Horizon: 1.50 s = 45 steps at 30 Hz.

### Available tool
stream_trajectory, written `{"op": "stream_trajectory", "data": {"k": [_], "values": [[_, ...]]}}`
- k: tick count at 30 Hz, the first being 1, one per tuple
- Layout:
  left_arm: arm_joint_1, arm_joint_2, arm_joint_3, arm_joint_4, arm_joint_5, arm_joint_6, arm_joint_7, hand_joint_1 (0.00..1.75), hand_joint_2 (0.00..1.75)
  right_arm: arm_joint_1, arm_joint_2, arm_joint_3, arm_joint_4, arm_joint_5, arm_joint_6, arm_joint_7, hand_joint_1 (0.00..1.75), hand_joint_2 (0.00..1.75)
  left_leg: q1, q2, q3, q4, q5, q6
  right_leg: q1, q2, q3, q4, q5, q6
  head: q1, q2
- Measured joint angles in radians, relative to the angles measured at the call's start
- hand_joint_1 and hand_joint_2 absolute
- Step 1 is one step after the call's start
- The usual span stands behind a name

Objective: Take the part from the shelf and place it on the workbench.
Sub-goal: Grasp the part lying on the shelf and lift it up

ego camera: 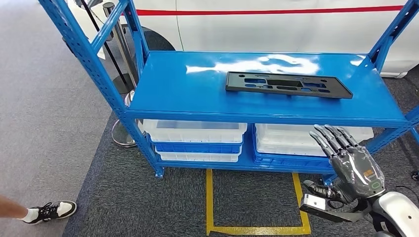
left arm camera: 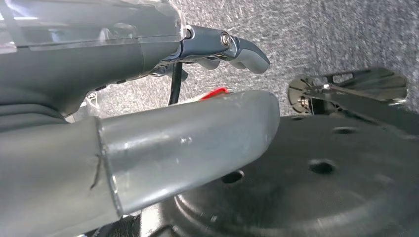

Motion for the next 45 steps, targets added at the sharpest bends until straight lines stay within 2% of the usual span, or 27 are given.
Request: {"op": "stream_trajectory", "data": {"k": [1,2,4,5,6,8,11,13,15,16,17,18,20,21,23,26,28,30,31,32,33,35,36,37,41,43,45], "values": [[0.0,0.0,-0.001,0.0,0.0,0.0,0.0,0.0,0.0,-0.001,0.001,0.0,0.0,-0.007,0.007,0.003,0.0,0.0,0.001,0.0,-0.028,0.029,0.009,0.0,0.0,0.001,0.005,0.0,-0.005,0.0,0.0,0.0],[0.001,0.0,-0.001,0.0,-0.001,0.0,-0.001,0.0,0.0,-0.004,0.002,0.0,0.001,-0.017,0.015,0.004,0.0,0.0,0.002,0.0,-0.037,0.017,0.04,0.002,0.0,0.003,0.013,0.0,-0.01,0.001,0.0,0.0],[0.005,0.0,-0.002,0.0,-0.002,0.0,-0.003,0.0,0.0,-0.014,0.006,-0.003,0.003,-0.039,0.033,0.006,0.0,0.0,0.001,-0.002,-0.008,-0.1,0.137,0.012,0.0,0.008,0.03,-0.001,-0.023,0.005,0.0,0.0],[0.006,0.0,-0.002,0.001,-0.003,0.0,-0.004,0.0,0.0,-0.021,0.008,-0.005,0.004,-0.048,0.039,0.006,0.0,0.0,-0.001,-0.004,0.014,-0.162,0.172,0.019,0.001,0.011,0.036,-0.001,-0.029,0.009,0.0,0.0],[0.007,0.001,-0.003,0.002,-0.003,0.0,-0.004,0.0,0.0,-0.026,0.01,-0.006,0.006,-0.055,0.044,0.007,0.0,0.0,-0.003,-0.006,0.031,-0.208,0.188,0.024,0.002,0.012,0.039,-0.001,-0.033,0.014,0.0,0.0],[0.006,0.001,-0.003,0.004,-0.005,-0.001,-0.006,0.0,0.0,-0.036,0.015,-0.009,0.011,-0.067,0.052,0.006,0.0,0.0,-0.009,-0.009,0.044,-0.237,0.184,0.03,0.004,0.015,0.04,-0.006,-0.037,0.026,0.0,0.0],[0.003,0.001,-0.004,0.004,-0.01,-0.003,-0.008,0.0,0.0,-0.054,0.024,-0.017,0.024,-0.086,0.068,0.004,0.0,0.0,-0.004,-0.008,0.063,-0.263,0.182,0.044,0.002,0.01,0.043,0.002,-0.047,0.043,0.001,0.0],[0.003,0.001,-0.005,0.004,-0.013,-0.005,-0.009,0.0,0.0,-0.073,0.034,-0.023,0.045,-0.093,0.075,0.003,0.0,0.0,-0.001,-0.006,0.08,-0.277,0.18,0.055,0.002,0.005,-0.002,0.092,-0.085,0.049,0.002,0.0],[0.003,0.003,-0.005,0.004,-0.017,-0.005,-0.01,0.0,0.0,-0.083,0.047,-0.024,0.073,-0.095,0.08,0.001,0.0,0.0,-0.004,-0.005,0.09,-0.279,0.171,0.063,0.002,0.004,-0.084,0.219,-0.124,0.053,0.002,0.0],[0.002,0.003,-0.006,0.004,-0.018,-0.006,-0.01,0.0,0.0,-0.085,0.054,-0.024,0.087,-0.096,0.081,0.0,0.0,0.0,-0.005,-0.006,0.096,-0.278,0.166,0.064,0.002,0.004,-0.113,0.253,-0.121,0.055,0.002,0.0],[0.002,0.003,-0.007,0.004,-0.018,-0.006,-0.01,0.0,0.0,-0.087,0.061,-0.024,0.098,-0.096,0.082,-0.001,0.0,0.0,-0.006,-0.006,0.104,-0.278,0.159,0.064,0.001,0.004,-0.125,0.252,-0.098,0.055,0.002,0.0],[0.002,0.003,-0.008,0.004,-0.018,-0.006,-0.01,0.0,0.0,-0.09,0.068,-0.024,0.109,-0.096,0.082,-0.002,0.0,0.0,-0.007,-0.007,0.114,-0.277,0.152,0.063,0.001,0.004,-0.117,0.211,-0.056,0.054,0.002,0.0],[0.002,0.002,-0.01,0.004,-0.018,-0.006,-0.01,0.0,0.0,-0.1,0.078,-0.024,0.126,-0.096,0.082,-0.002,0.0,0.0,-0.009,-0.008,0.132,-0.274,0.134,0.057,0.005,-0.001,-0.072,0.083,0.026,0.048,0.002,0.0],[0.002,0.002,-0.011,0.005,-0.018,-0.006,-0.01,0.0,0.0,-0.104,0.083,-0.024,0.134,-0.096,0.082,-0.002,0.0,0.0,-0.01,-0.008,0.137,-0.271,0.126,0.051,0.008,-0.003,-0.052,0.035,0.043,0.043,0.002,0.0],[0.0,0.002,-0.011,0.005,-0.018,-0.006,-0.01,0.0,0.0,-0.109,0.091,-0.025,0.146,-0.096,0.082,-0.003,0.0,0.0,-0.013,-0.008,0.138,-0.27,0.115,0.041,0.015,-0.004,-0.037,0.007,0.036,0.032,0.001,0.0],[-0.005,0.003,-0.012,0.005,-0.018,-0.005,-0.01,0.0,0.0,-0.114,0.102,-0.029,0.157,-0.096,0.082,-0.005,0.0,0.0,-0.013,-0.005,0.142,-0.258,0.098,0.025,0.006,0.001,-0.023,-0.006,0.027,0.016,0.0,0.0],[-0.006,0.003,-0.012,0.005,-0.017,-0.005,-0.01,0.0,0.0,-0.117,0.112,-0.031,0.165,-0.095,0.083,-0.005,0.0,0.0,-0.009,-0.006,0.101,-0.171,0.061,0.013,0.001,0.0,-0.006,-0.013,0.019,0.007,-0.003,0.0],[-0.006,0.003,-0.012,0.005,-0.016,-0.005,-0.009,0.0,0.0,-0.119,0.126,-0.031,0.177,-0.095,0.084,-0.007,0.0,0.0,-0.002,-0.007,0.014,-0.033,0.021,0.004,0.0,0.0,0.007,-0.015,0.007,0.002,-0.005,0.0],[-0.006,0.003,-0.012,0.005,-0.016,-0.005,-0.009,0.0,0.0,-0.119,0.133,-0.03,0.185,-0.094,0.084,-0.007,0.0,0.0,0.002,-0.007,-0.025,0.014,0.019,0.001,-0.001,0.0,0.015,-0.014,-0.001,0.003,-0.005,0.0],[-0.005,0.003,-0.012,0.005,-0.016,-0.005,-0.009,0.0,0.0,-0.119,0.141,-0.03,0.192,-0.094,0.085,-0.008,0.0,0.0,0.005,-0.007,-0.046,0.024,0.039,-0.001,-0.002,0.001,0.025,-0.014,-0.009,0.005,-0.005,0.0],[-0.004,0.003,-0.012,0.005,-0.016,-0.005,-0.009,0.0,0.0,-0.119,0.147,-0.03,0.198,-0.094,0.085,-0.008,0.0,0.0,0.007,-0.006,-0.049,-0.003,0.078,-0.002,-0.004,0.003,0.037,-0.014,-0.018,0.008,-0.005,0.0],[0.0,0.003,-0.012,0.005,-0.016,-0.005,-0.008,0.0,0.0,-0.12,0.156,-0.03,0.207,-0.094,0.085,-0.008,0.0,0.0,0.008,-0.007,-0.013,-0.126,0.173,0.001,-0.006,0.005,0.062,-0.015,-0.037,0.017,-0.005,0.0],[0.002,0.003,-0.012,0.006,-0.016,-0.005,-0.008,0.0,0.0,-0.122,0.161,-0.03,0.211,-0.094,0.086,-0.009,0.0,0.0,0.006,-0.008,0.009,-0.183,0.197,0.005,-0.005,0.007,0.07,-0.016,-0.046,0.023,-0.005,0.0],[0.001,0.003,-0.012,0.006,-0.016,-0.005,-0.007,0.0,0.0,-0.123,0.165,-0.03,0.215,-0.094,0.087,-0.01,0.0,0.0,0.004,-0.009,0.024,-0.219,0.205,0.01,-0.004,0.007,0.074,-0.019,-0.052,0.03,-0.005,0.0],[-0.005,0.003,-0.012,0.006,-0.016,-0.006,-0.006,0.0,0.0,-0.126,0.179,-0.029,0.229,-0.094,0.088,-0.015,0.0,0.0,0.002,-0.01,0.052,-0.256,0.187,0.04,-0.005,0.004,0.082,-0.002,-0.049,0.055,-0.005,0.0],[-0.005,0.003,-0.012,0.006,-0.015,-0.006,-0.006,0.0,0.0,-0.131,0.184,-0.029,0.236,-0.094,0.089,-0.016,0.0,0.0,0.004,-0.011,0.074,-0.269,0.181,0.053,-0.006,0.001,0.04,0.079,-0.069,0.058,-0.003,0.0],[-0.004,0.003,-0.012,0.006,-0.015,-0.006,-0.006,0.0,0.0,-0.134,0.19,-0.028,0.244,-0.094,0.091,-0.016,0.0,0.0,0.0,-0.011,0.088,-0.271,0.17,0.062,-0.003,0.0,-0.043,0.201,-0.114,0.058,-0.002,0.0]]}}
